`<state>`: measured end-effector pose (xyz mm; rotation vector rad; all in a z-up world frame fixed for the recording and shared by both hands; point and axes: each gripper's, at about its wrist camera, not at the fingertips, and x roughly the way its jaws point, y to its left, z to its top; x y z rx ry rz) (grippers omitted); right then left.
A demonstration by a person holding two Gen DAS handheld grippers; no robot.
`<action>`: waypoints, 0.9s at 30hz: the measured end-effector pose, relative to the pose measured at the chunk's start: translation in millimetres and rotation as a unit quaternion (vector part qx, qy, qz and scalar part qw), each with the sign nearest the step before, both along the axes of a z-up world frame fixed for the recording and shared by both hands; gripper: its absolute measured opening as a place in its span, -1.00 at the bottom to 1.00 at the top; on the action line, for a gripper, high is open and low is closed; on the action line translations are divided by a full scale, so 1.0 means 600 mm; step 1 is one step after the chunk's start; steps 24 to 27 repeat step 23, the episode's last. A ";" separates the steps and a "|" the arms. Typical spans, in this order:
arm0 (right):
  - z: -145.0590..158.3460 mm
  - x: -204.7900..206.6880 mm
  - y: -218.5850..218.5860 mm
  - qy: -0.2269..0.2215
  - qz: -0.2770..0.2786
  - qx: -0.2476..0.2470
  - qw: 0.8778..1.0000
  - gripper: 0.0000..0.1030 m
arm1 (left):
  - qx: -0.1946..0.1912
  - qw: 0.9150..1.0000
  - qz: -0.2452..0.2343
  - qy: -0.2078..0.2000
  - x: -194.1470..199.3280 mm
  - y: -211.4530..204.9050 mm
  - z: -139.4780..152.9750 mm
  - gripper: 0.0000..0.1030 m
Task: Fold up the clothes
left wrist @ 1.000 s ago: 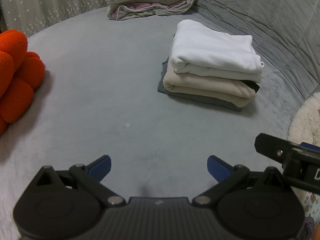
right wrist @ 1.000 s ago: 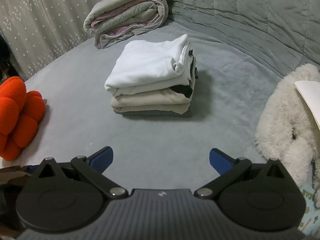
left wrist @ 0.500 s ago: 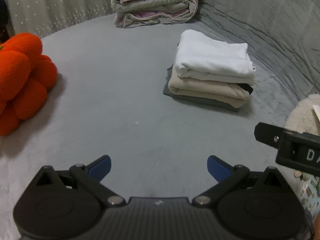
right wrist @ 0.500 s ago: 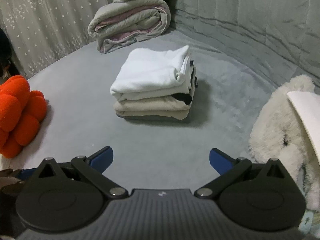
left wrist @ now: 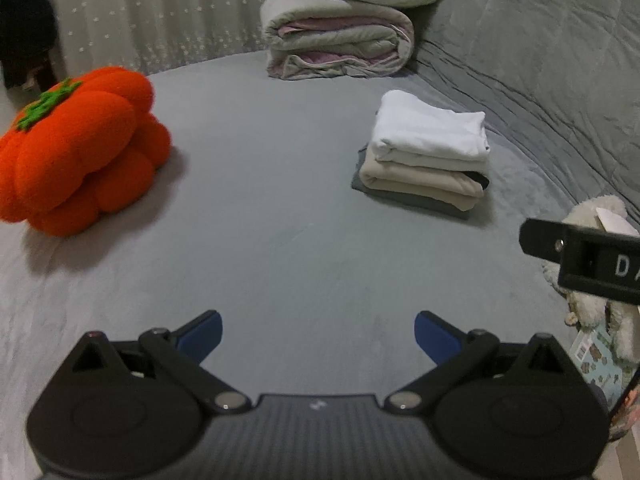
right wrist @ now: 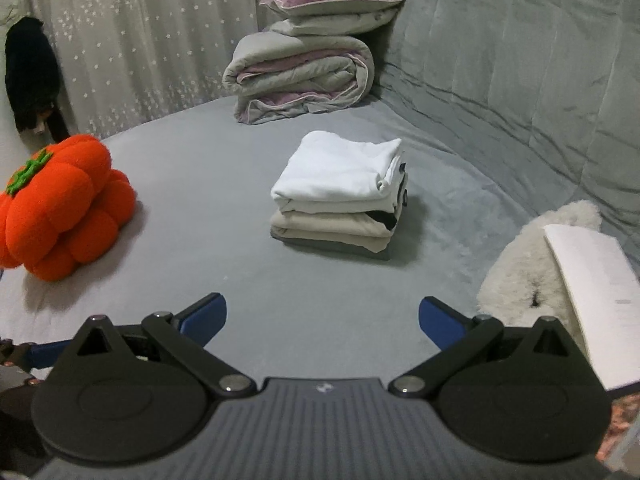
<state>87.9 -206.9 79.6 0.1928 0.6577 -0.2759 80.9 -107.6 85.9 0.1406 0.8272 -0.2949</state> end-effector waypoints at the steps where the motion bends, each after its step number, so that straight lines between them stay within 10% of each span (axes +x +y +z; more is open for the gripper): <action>1: 0.001 -0.006 0.005 0.003 0.002 -0.006 1.000 1.00 | 0.000 1.000 0.005 -0.002 -0.009 0.007 0.003 0.99; 27: -0.036 -0.053 0.098 0.015 0.057 -0.057 0.997 1.00 | -0.019 1.000 0.013 0.001 -0.075 0.061 -0.036 0.99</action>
